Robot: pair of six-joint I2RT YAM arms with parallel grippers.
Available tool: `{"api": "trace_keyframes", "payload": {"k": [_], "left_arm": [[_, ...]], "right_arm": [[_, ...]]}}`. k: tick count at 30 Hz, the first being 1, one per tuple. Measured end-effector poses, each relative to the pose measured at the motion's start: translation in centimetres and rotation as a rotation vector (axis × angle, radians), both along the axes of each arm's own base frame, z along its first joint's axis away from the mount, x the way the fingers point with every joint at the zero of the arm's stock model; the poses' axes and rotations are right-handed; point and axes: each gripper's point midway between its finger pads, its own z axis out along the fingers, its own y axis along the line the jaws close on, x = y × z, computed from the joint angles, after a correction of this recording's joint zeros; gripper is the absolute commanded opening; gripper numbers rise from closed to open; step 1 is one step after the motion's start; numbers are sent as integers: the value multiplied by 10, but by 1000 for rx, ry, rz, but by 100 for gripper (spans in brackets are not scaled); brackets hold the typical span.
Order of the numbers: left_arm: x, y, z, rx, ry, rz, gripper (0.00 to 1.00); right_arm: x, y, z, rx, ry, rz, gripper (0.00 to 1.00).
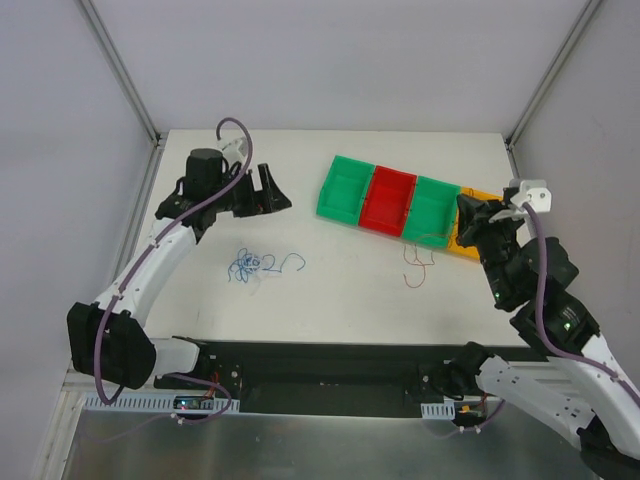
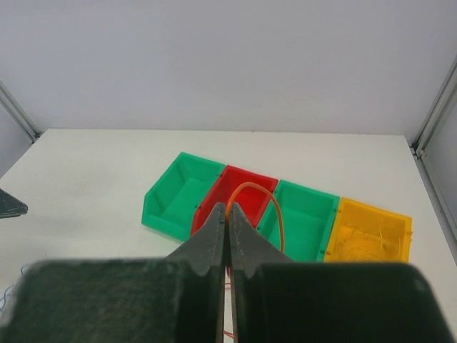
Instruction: Untangle the cables
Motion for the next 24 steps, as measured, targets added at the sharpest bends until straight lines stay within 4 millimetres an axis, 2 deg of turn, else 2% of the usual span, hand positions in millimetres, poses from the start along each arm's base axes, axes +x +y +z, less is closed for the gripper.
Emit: {"api": "trace_keyframes", "payload": {"k": [2, 4, 7, 11, 14, 16, 24], "left_arm": [[11, -2, 32, -9, -92, -11, 81], [19, -4, 53, -7, -158, -24, 79], [27, -6, 61, 5, -195, -43, 78], [31, -9, 34, 29, -137, -78, 77], [29, -9, 7, 49, -68, -93, 76], [25, -9, -4, 51, -31, -104, 76], [23, -17, -17, 23, 21, -146, 74]], "right_arm": [[10, 7, 12, -8, -11, -8, 0], [20, 13, 22, -15, -20, -15, 0], [36, 20, 32, -26, -27, -27, 0], [63, 16, 39, -48, -23, -73, 0], [84, 3, 42, -55, -17, -121, 1], [95, -6, 41, -52, -16, -146, 0], [136, -35, 24, -6, 16, -184, 0]]}}
